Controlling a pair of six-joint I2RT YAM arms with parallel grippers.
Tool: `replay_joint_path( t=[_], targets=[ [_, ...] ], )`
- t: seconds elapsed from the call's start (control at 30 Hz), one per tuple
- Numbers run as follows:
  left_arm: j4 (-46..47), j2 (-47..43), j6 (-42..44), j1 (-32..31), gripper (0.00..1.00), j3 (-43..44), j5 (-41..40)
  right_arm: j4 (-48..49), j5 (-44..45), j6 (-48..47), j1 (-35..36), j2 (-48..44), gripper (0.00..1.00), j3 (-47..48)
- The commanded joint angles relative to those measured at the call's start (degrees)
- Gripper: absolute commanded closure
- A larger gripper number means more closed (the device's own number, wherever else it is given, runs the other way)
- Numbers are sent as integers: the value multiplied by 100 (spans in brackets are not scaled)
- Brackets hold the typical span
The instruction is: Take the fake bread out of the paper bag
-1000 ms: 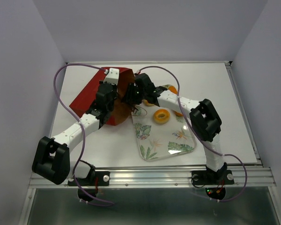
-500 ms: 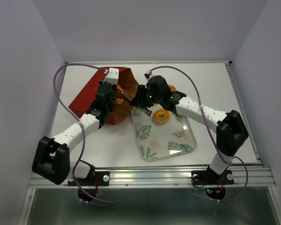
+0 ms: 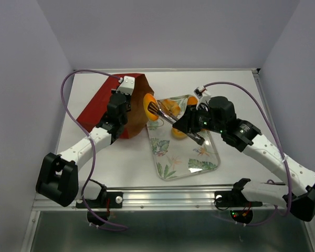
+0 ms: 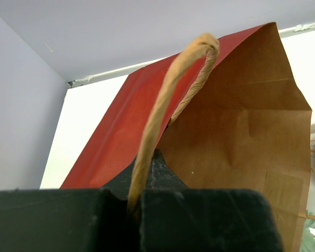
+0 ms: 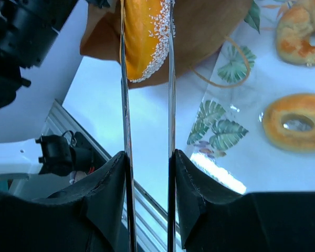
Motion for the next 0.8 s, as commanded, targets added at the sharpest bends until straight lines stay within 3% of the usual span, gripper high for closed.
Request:
replay_joint_path(
  t=[0.0, 0.13, 0.33, 0.53, 0.77],
  targets=[
    [580, -280, 389, -9, 100, -55, 59, -1157, 159, -292, -62, -504, 89, -242],
    [905, -333, 1065, 53, 100, -248, 401, -2088, 159, -266, -63, -900, 88, -487],
    [1441, -543, 1610, 360, 100, -529, 1042, -2643, 89, -231, -63, -1032, 87, -980],
    [1556, -781, 1962, 772, 100, -696, 2490, -2435, 45, -433, -63, -796, 82, -1165],
    [1512, -895, 2050, 1248, 100, -793, 3643, -1985, -307, -591, -63, -259, 75, -1332]
  ],
)
